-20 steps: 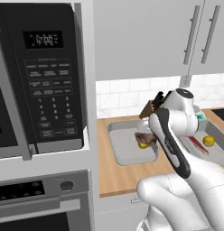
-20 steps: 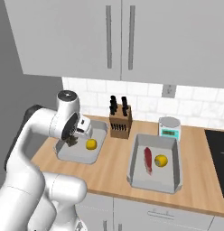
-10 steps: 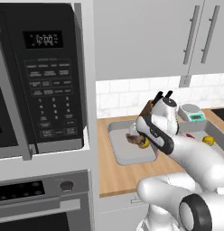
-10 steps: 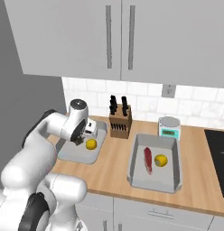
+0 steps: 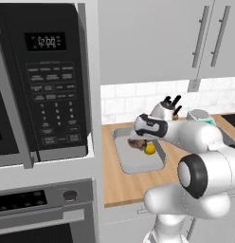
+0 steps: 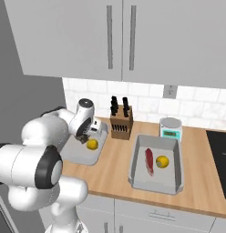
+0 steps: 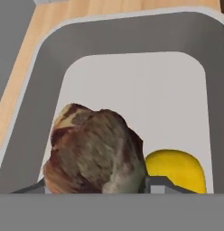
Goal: Place one lemon and one steak in each tupperware on the nearby counter, to pack two identical lunches.
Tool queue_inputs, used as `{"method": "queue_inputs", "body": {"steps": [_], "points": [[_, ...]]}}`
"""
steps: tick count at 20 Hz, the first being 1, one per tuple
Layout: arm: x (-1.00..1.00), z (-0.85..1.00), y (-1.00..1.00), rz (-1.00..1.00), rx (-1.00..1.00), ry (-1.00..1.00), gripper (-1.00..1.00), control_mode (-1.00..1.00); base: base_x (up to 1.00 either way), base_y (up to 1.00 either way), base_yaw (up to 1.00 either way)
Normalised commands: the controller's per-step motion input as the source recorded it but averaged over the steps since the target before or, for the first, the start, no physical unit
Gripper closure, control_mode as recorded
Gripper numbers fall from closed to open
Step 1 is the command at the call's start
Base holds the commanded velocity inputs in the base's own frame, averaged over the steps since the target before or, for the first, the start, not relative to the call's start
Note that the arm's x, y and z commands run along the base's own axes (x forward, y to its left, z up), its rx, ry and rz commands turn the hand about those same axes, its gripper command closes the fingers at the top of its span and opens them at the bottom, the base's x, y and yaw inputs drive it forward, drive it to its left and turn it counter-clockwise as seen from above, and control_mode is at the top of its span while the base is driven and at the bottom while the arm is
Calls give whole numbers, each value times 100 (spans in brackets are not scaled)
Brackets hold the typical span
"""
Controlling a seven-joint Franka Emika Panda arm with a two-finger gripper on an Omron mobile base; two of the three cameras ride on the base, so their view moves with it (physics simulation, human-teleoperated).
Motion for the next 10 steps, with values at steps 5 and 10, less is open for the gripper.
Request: {"method": "queue_inputs", "body": {"steps": [5, 10], "points": [[22, -20, 15, 1, 0, 0, -100, -100, 0, 0, 0], [-43, 29, 8, 1, 0, -7, -100, -100, 0, 0, 0]]}}
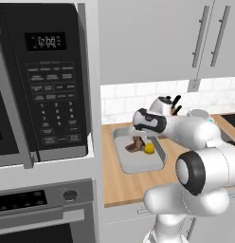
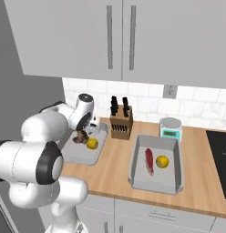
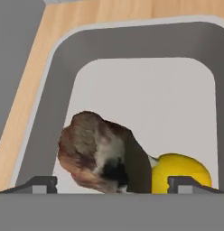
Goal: Place one lemon and one steak in each tupperware on the nearby counter, to pack two identical lunches.
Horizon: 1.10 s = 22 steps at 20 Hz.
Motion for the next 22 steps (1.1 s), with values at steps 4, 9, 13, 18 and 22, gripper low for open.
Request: {"method": "queue_inputs", "body": {"steps": [4, 9, 13, 18, 22], "points": [[-88, 58, -23, 0, 0, -13, -100, -100, 0, 0, 0], [-100, 23, -56, -1, 1, -8, -100, -100, 0, 0, 0], [-100, 46, -64, 0, 6, -25, -100, -100, 0, 0, 0], [-100, 53, -65, 0, 2, -37, -100, -100, 0, 0, 0], [-68, 99, -16, 0, -1, -29, -100, -100, 0, 0, 0]]}}
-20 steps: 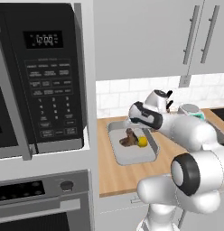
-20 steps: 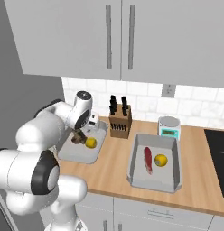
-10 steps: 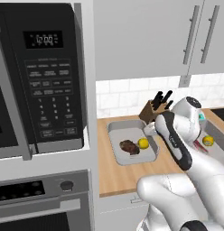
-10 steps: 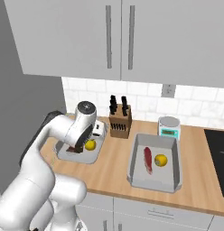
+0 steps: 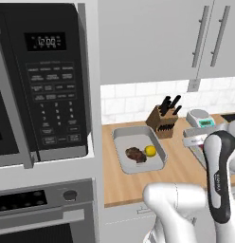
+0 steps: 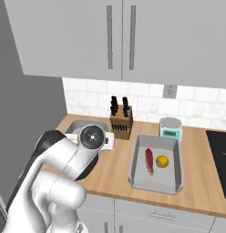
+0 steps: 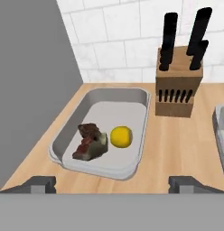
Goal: Place one lemon and one steak in each tupperware on the nearby counter, to pack two identical lunches.
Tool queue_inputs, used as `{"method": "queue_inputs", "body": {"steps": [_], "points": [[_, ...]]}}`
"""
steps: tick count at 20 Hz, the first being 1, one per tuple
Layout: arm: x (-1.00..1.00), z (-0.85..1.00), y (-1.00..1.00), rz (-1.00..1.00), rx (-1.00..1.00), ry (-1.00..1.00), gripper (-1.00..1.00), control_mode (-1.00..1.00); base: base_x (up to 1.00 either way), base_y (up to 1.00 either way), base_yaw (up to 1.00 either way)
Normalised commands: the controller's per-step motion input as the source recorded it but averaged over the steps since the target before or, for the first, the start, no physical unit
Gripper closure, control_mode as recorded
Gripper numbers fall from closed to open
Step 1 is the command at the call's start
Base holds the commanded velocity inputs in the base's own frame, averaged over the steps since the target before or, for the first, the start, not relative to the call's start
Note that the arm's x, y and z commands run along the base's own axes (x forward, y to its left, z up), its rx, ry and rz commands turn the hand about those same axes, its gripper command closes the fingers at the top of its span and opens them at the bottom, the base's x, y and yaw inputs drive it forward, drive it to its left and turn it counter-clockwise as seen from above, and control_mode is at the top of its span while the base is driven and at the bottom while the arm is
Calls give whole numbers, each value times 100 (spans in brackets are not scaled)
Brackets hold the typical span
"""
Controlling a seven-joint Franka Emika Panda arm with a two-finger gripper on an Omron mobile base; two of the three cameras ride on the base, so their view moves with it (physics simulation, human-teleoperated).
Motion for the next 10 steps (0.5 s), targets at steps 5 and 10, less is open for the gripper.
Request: {"method": "queue_inputs", "body": {"steps": [5, 10], "points": [[-42, 68, -10, 0, -3, -8, -100, -100, 0, 0, 0], [-32, 0, -40, 0, 0, -3, -100, -100, 0, 0, 0]]}}
